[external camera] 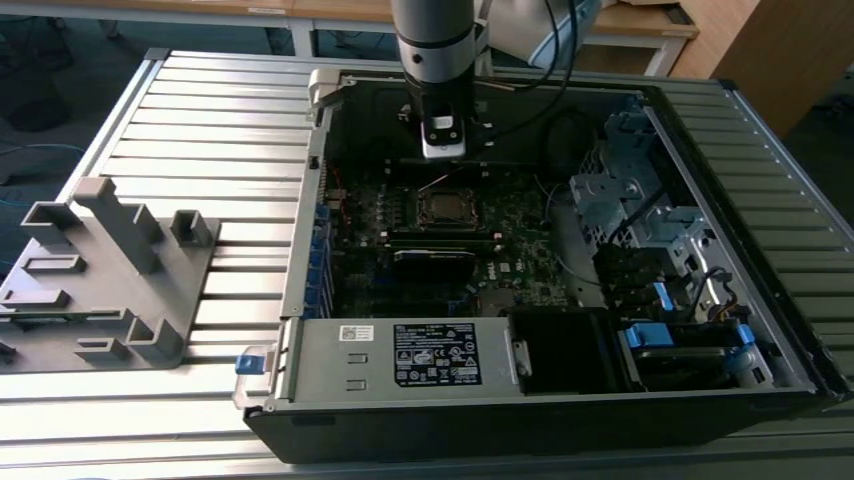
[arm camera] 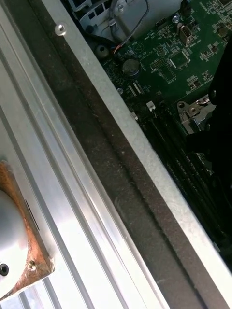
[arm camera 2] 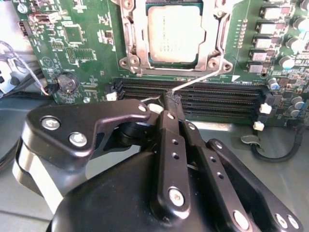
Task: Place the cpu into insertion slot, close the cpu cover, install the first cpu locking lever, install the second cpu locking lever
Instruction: 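Install the first cpu locking lever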
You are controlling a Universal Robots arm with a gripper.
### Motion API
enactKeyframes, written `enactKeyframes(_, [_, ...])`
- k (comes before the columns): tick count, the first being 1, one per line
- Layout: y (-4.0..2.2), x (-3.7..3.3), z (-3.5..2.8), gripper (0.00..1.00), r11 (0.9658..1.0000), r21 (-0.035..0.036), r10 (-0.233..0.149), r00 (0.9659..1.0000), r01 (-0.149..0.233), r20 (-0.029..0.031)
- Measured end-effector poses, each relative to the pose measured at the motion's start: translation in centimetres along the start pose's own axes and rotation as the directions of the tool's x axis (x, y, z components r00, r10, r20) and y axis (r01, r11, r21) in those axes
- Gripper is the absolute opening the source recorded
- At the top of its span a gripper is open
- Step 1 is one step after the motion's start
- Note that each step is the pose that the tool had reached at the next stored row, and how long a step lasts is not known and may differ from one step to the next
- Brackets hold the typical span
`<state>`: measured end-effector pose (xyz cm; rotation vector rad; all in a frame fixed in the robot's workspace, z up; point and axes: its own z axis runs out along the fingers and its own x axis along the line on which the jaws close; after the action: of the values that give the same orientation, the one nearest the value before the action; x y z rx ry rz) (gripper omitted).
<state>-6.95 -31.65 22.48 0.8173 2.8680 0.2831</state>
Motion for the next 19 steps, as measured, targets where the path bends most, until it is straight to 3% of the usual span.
enactKeyframes(6, [0.20, -0.37, 0.20, 0.10, 1.0000, 0.0000, 0.000, 1.0000, 0.000, 0.0002])
enactKeyframes(19, [0.14, -0.35, 0.48, 0.10, 1.0000, -0.0014, -0.001, 1.0000, 0.001, 0.0028])
